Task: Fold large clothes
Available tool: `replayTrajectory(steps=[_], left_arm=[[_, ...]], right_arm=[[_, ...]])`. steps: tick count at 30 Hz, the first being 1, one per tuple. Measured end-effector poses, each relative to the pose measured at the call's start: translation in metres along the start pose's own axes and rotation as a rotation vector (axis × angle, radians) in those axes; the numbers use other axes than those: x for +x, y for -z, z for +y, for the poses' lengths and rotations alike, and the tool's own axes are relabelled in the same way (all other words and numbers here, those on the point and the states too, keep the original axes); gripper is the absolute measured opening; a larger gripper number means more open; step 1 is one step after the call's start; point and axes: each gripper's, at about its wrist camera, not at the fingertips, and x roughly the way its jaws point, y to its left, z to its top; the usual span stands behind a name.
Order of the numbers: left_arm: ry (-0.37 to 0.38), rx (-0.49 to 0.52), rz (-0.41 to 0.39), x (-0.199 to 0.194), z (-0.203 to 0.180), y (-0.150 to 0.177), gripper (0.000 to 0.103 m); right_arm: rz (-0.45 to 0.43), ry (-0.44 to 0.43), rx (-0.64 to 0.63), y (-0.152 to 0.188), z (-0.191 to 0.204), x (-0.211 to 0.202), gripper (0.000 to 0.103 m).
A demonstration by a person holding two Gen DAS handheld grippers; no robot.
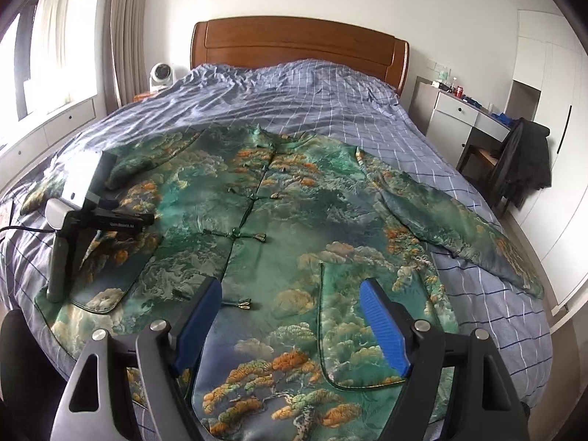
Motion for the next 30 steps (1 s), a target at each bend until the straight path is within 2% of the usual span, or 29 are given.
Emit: replayTrajectory(steps=[7,11,16,25,30], left_arm=[[0.002,-0.001,0.001,0.001,0.000,-0.001,0.103],[0.004,-0.003,0.001,0.000,0.001,-0.001,0.103],[0.004,-0.003,0.001,0.000,0.000,-0.001,0.103],[0.009,-0.003,-0.001,0.001,0.001,0.000,0.103],[0.005,0.002,0.002,0.001,0.001,-0.001,0.103]], right_arm=[[0.033,0.007,-0.029,0.004,0.013,0.007,0.079],[0.000,0.019,-0.001,0.005,0.006,0.003,0.079],[0.022,-0.003,0.038,0.007,-0.007,0.010,0.079],[-0.017,0.032,0.186,0.014,-0.057,-0.007,0.079],[-0.032,0.072,0.223,0.023,-0.084,-0.017,0.079]])
